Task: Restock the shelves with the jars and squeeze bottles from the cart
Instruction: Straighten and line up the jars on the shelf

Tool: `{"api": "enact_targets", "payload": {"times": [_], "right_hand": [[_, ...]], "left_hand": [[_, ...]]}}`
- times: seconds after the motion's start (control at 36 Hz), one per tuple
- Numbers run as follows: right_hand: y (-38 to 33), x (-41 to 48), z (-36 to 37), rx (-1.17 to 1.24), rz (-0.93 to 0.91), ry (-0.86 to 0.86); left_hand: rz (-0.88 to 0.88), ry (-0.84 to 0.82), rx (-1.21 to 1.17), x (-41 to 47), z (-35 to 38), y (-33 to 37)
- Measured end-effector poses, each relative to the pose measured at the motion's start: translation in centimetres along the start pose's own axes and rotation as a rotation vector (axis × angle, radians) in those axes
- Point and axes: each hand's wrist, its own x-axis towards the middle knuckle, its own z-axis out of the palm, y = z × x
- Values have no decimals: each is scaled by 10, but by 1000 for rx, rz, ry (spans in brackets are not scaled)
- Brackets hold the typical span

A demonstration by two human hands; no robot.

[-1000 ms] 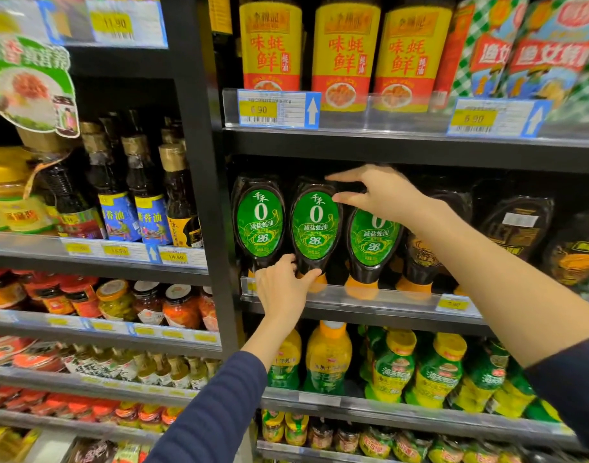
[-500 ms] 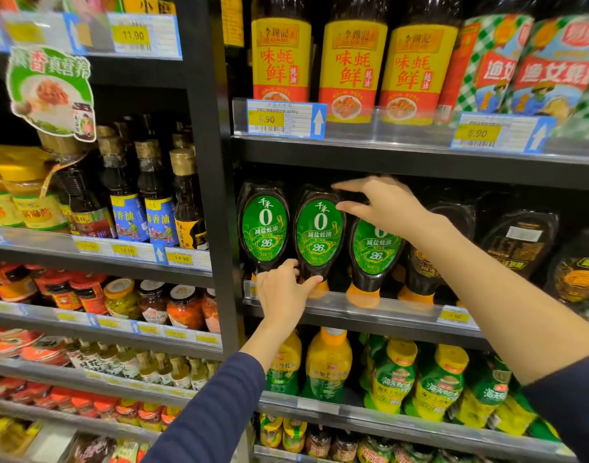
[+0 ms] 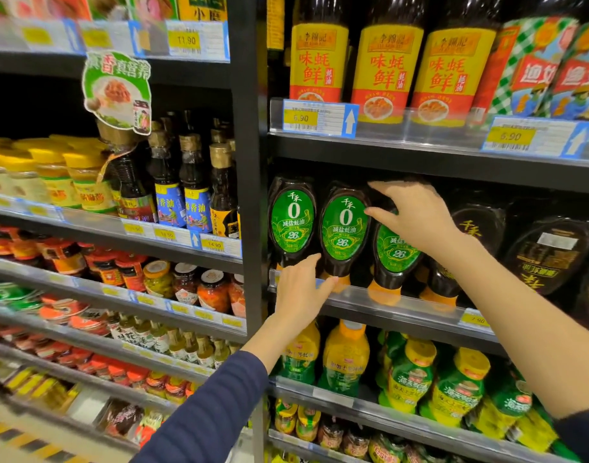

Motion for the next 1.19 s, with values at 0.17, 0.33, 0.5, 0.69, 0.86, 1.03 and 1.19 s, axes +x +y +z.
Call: {"api": "enact_targets", "payload": {"times": [0.17,0.33,0.5,0.69,0.86,1.03,1.19], "right_hand": [[-20,-21,8,56,-9,124],[-77,-39,12,128,-24,103],[-170,-39,21,265,-36,-37],[-281,-18,40,176,-93,-250],[-359,3,62,162,-119,-380],[-412,33,88,132,-200,-440],[-448,72,112,134,-250,-426]], "left_hand": [[143,-136,-33,-22,-39,-15],[208,-258,103,-44,-99,-61],[139,-301,209,-70,-178,-127],[58,-318,391,-93,-284,-213],[-29,-316,487,-112,-354,-267],[-33,-279,575,-114,-400,-303],[-33,-262,612,-83,-431,-342]]}}
